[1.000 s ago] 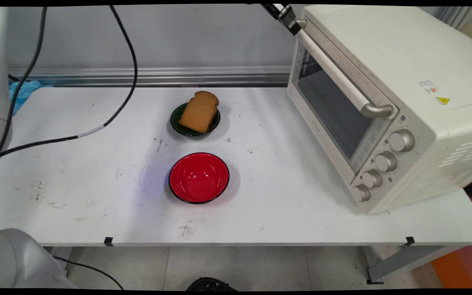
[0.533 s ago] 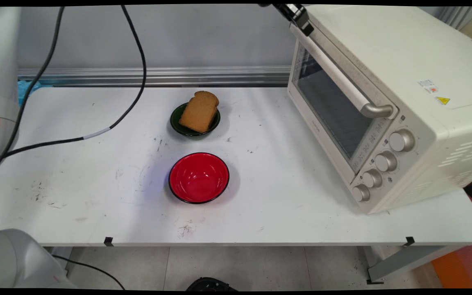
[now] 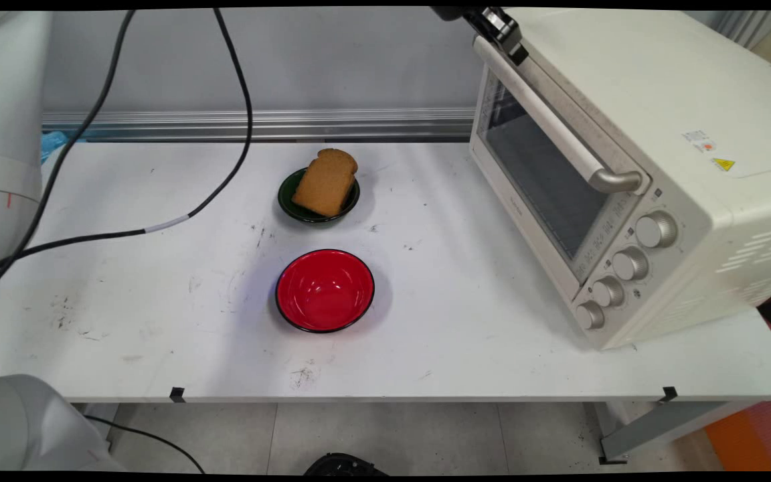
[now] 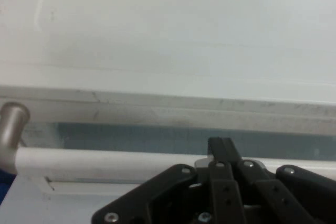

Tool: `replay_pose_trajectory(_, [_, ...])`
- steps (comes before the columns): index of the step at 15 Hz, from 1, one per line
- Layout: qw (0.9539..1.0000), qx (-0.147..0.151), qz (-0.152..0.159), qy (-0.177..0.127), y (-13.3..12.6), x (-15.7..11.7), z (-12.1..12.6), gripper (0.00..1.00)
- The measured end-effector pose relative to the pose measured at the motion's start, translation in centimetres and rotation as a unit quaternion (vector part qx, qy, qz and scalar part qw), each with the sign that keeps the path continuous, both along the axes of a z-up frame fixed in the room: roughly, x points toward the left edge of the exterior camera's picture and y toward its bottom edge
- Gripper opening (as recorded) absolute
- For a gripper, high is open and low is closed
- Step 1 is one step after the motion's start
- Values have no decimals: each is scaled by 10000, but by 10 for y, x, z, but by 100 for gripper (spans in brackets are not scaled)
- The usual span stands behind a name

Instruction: Open the oven

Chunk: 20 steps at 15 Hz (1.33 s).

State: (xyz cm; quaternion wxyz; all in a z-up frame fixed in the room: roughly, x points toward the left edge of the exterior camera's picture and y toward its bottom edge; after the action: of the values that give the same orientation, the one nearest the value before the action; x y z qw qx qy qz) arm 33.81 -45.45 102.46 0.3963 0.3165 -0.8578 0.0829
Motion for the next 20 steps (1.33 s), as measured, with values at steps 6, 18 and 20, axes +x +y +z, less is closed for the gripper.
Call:
replay_pose_trajectory(6, [10000, 1, 35, 53, -7, -12, -11, 0])
replay_pose_trajectory(18, [9999, 38, 69, 69, -17, -28, -38, 0])
replay_pose_trajectory(20, [10000, 39, 62, 56, -17, -29, -43, 0])
